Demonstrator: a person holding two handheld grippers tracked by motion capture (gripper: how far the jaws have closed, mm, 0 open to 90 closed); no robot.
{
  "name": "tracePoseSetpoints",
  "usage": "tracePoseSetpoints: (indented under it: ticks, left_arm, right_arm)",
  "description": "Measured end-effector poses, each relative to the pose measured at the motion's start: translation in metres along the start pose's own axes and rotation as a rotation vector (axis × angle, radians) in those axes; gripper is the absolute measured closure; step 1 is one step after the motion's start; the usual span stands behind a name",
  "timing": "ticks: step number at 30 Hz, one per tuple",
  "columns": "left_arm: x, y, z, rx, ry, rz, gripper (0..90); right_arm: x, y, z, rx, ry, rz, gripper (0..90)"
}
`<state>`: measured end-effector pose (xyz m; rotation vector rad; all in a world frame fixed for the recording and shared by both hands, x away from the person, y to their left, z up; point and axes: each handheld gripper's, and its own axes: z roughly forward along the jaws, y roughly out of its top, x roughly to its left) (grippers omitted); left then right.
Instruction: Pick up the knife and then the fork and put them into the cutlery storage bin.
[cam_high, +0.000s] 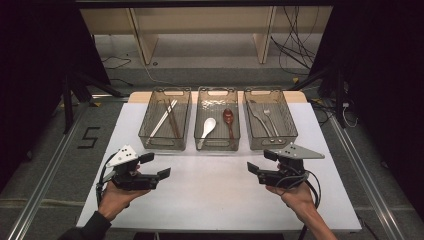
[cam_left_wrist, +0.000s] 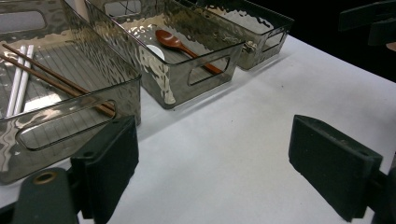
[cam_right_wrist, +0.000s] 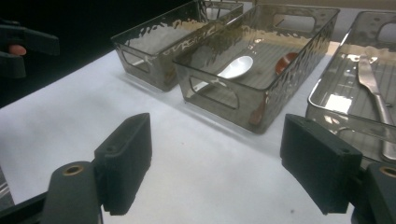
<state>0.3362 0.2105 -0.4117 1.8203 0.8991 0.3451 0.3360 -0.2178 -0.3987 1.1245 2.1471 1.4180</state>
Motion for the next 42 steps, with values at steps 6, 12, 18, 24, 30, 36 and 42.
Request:
tracePoseSetpoints:
  ticks: [6,12,18,24,30,36,42]
  left_arm:
    - [-0.003,0.000,0.000,-0.001,-0.008,0.000,15.5]
    - [-0.006,0.000,0.000,-0.004,-0.014,0.000,15.3]
    - [-0.007,0.000,-0.001,-0.005,-0.020,-0.004,15.3]
    - [-0.007,0.000,-0.001,-0.007,-0.020,-0.004,15.4]
    - [-0.006,0.000,-0.001,-0.007,-0.021,-0.007,15.3]
    - [-0.006,0.000,0.000,-0.005,-0.022,-0.007,15.3]
    - [-0.006,0.000,0.000,-0.004,-0.020,-0.006,15.3]
  right_arm:
    - [0.001,-0.007,-0.006,0.006,-0.015,-0.005,25.1]
    - [0.002,-0.013,-0.008,0.023,-0.021,-0.009,23.5]
    - [0.002,-0.018,-0.010,0.039,-0.032,-0.004,22.0]
    - [0.001,-0.018,-0.011,0.035,-0.036,0.000,22.0]
    - [0.002,-0.018,-0.010,0.031,-0.037,-0.001,22.1]
    - [0.001,-0.017,-0.010,0.027,-0.040,-0.001,22.0]
    - [0.001,-0.017,-0.010,0.026,-0.042,0.001,22.0]
